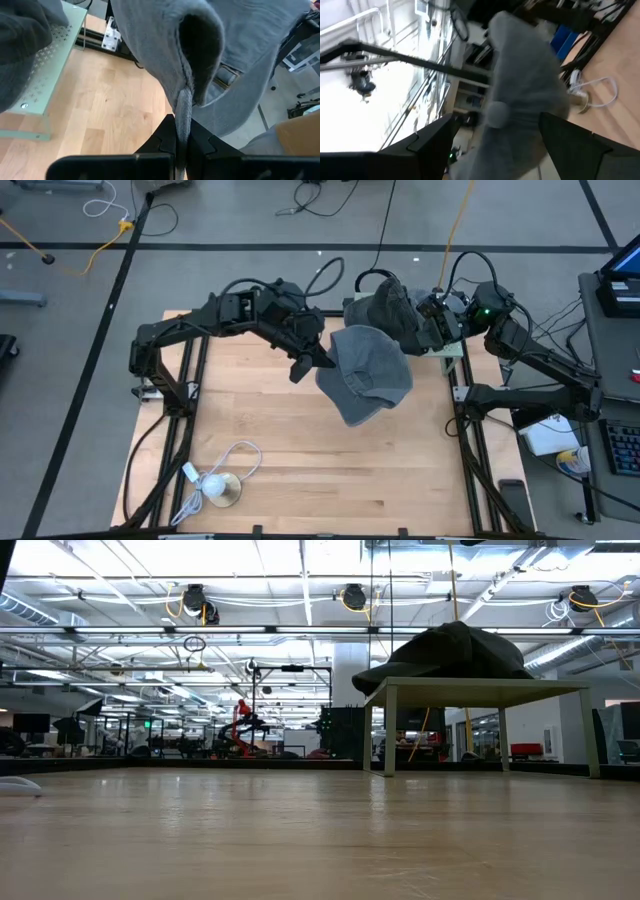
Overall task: Pick & Place hat
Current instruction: Stack the gray cap on the gray cap on the shelf
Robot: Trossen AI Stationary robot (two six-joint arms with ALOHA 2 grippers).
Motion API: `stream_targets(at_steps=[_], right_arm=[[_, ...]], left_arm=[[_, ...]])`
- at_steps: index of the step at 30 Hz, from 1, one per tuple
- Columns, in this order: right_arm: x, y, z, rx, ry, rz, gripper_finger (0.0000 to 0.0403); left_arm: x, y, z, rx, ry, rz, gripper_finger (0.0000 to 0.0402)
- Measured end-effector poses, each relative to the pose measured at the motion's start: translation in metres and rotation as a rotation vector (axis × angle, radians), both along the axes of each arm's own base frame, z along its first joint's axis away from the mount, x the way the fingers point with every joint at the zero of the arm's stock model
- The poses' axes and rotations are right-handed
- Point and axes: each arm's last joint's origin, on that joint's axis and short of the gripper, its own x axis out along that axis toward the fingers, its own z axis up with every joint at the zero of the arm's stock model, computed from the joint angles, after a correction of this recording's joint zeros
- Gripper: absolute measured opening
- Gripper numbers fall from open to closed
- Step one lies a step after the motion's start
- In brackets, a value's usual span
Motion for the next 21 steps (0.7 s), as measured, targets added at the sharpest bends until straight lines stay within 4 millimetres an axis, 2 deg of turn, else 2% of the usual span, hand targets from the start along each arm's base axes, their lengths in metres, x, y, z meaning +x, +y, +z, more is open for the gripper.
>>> stream_targets(at_steps=[12,21], right_arm=[[0.0041,-0.0018,-0.0032,0.016,0.024,0.025,0.0275],[0.0079,-0.0039,-0.0054,0.038,0.041,0.026,0.0214]], left_arm=[[0.0027,0.0008,-0.0022,0.002,0.007,0.008,0.0007],[0.0028,0.0012,-0.0024,0.011,0.009,0.024,0.0007]])
